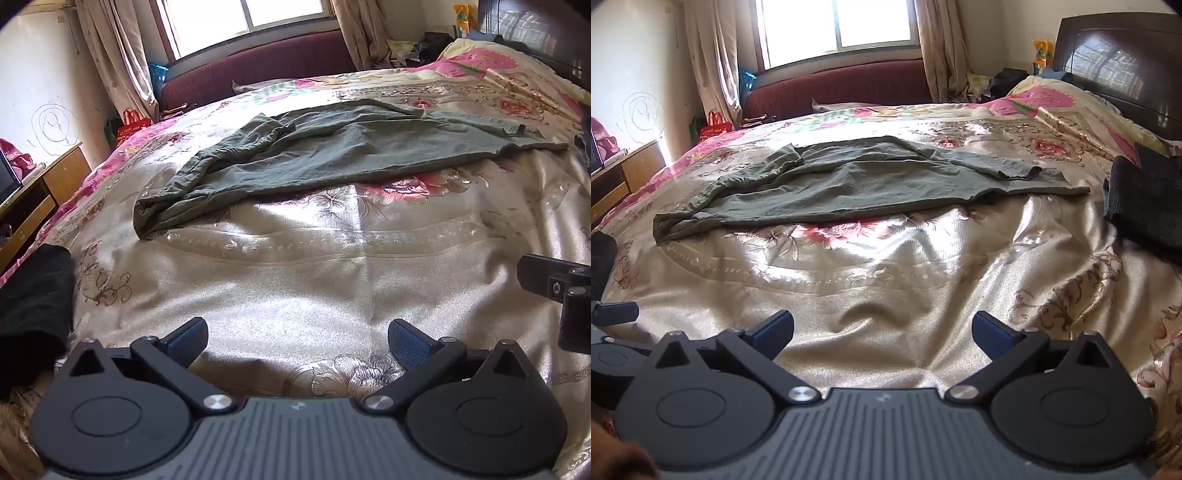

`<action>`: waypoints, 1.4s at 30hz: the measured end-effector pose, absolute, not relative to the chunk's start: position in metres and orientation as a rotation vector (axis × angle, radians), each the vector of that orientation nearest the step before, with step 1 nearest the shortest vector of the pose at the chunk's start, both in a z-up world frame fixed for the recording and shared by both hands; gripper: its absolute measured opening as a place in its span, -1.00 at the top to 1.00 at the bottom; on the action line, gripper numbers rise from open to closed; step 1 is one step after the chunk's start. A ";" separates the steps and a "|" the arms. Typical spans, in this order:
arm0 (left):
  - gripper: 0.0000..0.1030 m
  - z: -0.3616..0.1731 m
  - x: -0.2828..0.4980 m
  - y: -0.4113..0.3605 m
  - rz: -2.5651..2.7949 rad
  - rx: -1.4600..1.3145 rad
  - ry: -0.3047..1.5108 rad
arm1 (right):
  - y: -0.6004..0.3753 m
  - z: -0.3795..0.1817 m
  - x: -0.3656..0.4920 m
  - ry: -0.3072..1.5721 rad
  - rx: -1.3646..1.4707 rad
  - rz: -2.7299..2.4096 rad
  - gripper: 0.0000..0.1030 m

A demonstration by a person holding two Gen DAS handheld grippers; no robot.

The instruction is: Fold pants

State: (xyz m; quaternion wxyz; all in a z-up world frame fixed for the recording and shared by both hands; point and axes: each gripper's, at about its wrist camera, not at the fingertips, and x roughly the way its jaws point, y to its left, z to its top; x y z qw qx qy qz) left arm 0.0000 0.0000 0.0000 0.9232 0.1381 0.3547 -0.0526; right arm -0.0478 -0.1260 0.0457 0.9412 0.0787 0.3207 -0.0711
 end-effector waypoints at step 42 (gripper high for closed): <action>-1.00 -0.004 0.000 0.002 -0.116 0.270 0.737 | -0.125 0.041 -0.045 0.672 0.156 -0.129 -0.98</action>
